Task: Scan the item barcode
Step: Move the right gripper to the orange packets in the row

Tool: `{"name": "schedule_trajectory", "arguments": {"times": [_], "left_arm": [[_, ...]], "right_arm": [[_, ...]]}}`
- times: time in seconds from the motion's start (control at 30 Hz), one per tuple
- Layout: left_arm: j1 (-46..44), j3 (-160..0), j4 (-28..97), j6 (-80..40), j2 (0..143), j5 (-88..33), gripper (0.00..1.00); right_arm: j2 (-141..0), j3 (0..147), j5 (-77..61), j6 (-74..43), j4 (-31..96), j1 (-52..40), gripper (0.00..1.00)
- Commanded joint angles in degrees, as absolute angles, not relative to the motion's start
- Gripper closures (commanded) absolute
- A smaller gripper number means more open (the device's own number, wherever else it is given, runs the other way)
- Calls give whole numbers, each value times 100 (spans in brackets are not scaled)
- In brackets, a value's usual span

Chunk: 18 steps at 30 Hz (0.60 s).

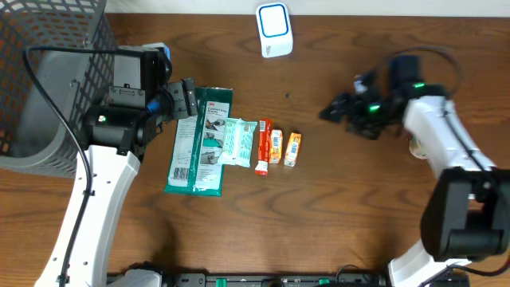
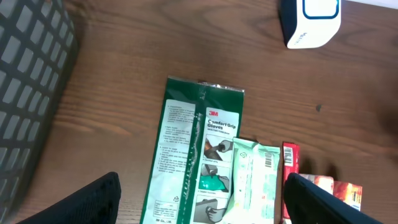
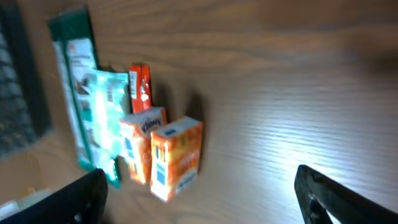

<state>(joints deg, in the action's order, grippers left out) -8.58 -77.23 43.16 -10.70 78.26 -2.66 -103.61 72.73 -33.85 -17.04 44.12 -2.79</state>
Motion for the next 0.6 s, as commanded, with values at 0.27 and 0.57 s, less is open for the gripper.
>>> {"name": "schedule_trajectory", "arguments": {"times": [0.27, 0.57], "left_arm": [[-860, -7714, 4324, -1105, 7828, -237, 16], [-860, -7714, 4327, -1105, 7828, -237, 16]], "right_arm": [[-10339, 7070, -1111, -2506, 3826, -2241, 6], [-10339, 7072, -740, -2528, 3100, -3179, 8]]}}
